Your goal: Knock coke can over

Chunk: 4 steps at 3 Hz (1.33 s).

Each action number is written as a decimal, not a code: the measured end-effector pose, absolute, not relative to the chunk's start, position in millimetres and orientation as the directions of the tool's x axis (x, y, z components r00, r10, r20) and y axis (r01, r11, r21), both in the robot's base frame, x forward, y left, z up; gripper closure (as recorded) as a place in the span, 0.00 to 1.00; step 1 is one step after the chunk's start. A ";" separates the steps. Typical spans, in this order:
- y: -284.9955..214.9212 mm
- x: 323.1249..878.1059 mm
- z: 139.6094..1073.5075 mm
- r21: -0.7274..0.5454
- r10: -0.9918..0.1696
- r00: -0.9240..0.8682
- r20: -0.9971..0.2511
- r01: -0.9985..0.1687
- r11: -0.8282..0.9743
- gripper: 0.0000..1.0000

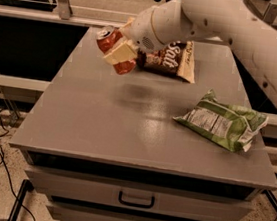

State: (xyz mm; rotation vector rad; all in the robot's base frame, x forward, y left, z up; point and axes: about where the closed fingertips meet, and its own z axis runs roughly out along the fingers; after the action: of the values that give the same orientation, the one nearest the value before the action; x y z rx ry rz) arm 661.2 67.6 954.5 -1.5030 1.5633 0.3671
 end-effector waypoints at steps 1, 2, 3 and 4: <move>55.4 662.8 964.4 -0.398 -0.795 0.120 -0.595 -0.903 0.161 0.96; 58.0 667.5 959.3 -0.379 -0.903 0.140 -0.407 -0.925 0.027 1.00; 52.4 651.9 936.3 -0.255 -0.931 0.152 -0.333 -0.965 -0.066 1.00; 44.8 625.8 911.9 -0.112 -0.940 0.148 -0.307 -0.987 -0.118 0.82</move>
Offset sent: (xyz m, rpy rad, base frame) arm -0.0254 -0.0347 -0.0135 -0.7456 0.2079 0.1223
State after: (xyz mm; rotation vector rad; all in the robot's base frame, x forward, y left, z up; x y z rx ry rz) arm 625.8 44.8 911.9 -2.1417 1.8664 0.2300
